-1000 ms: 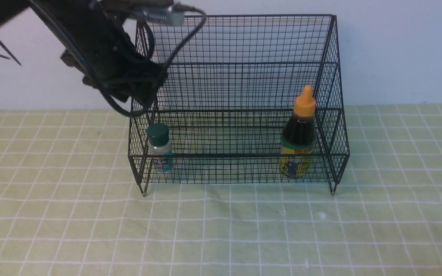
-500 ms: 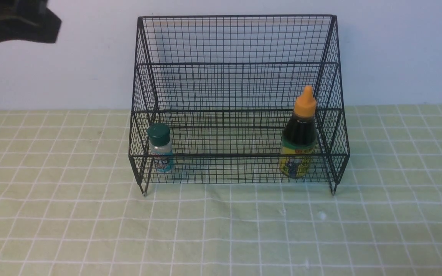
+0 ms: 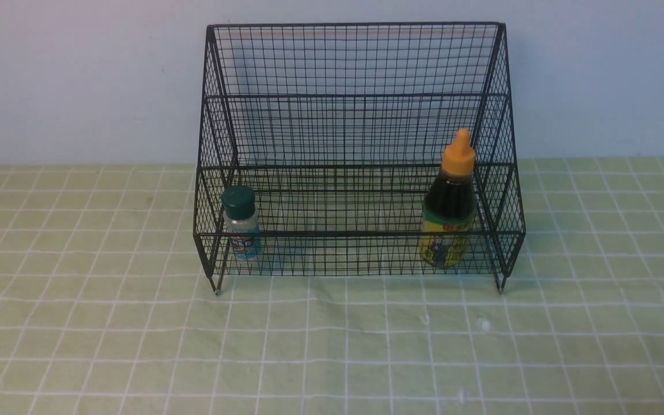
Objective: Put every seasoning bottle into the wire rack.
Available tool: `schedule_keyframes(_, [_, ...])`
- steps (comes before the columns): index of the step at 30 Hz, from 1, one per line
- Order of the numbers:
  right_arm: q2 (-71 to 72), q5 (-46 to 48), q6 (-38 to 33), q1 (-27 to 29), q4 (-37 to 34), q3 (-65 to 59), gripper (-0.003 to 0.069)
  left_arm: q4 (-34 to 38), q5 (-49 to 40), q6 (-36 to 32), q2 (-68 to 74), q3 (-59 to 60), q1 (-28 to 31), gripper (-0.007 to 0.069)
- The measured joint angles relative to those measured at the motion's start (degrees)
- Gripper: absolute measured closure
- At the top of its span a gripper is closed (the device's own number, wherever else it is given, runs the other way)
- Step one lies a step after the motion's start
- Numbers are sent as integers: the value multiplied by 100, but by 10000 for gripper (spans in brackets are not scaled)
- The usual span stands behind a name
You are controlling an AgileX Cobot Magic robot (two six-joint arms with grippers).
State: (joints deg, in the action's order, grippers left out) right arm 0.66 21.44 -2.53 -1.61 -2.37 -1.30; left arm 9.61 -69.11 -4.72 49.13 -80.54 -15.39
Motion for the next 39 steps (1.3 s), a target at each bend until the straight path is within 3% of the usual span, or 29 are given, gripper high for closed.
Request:
schedule_keyframes(7, [0,0,0,0,0,0,673,-249,-101,82,-221,12,0,631])
schedule_keyframes(14, [0,0,0,0,0,0,673,-1078,640,371,-1193,742,0,631])
schedule_keyframes(21, [0,0,0,0,0,0,673,-1538,3069,399,-3168,3995,161,631])
schedule_keyframes(29, [0,5,0,0,0,0,673,-1476,4978,399,-4891,7382,1212,631])
schedule_keyframes(32, [0,6,0,0,0,0,673,-1439,4951,399,-4973,8133,1403,631])
schedule_keyframes(39, [5,18,0,0,0,0,673,-1210,4682,404,-4978,8199,1426,631])
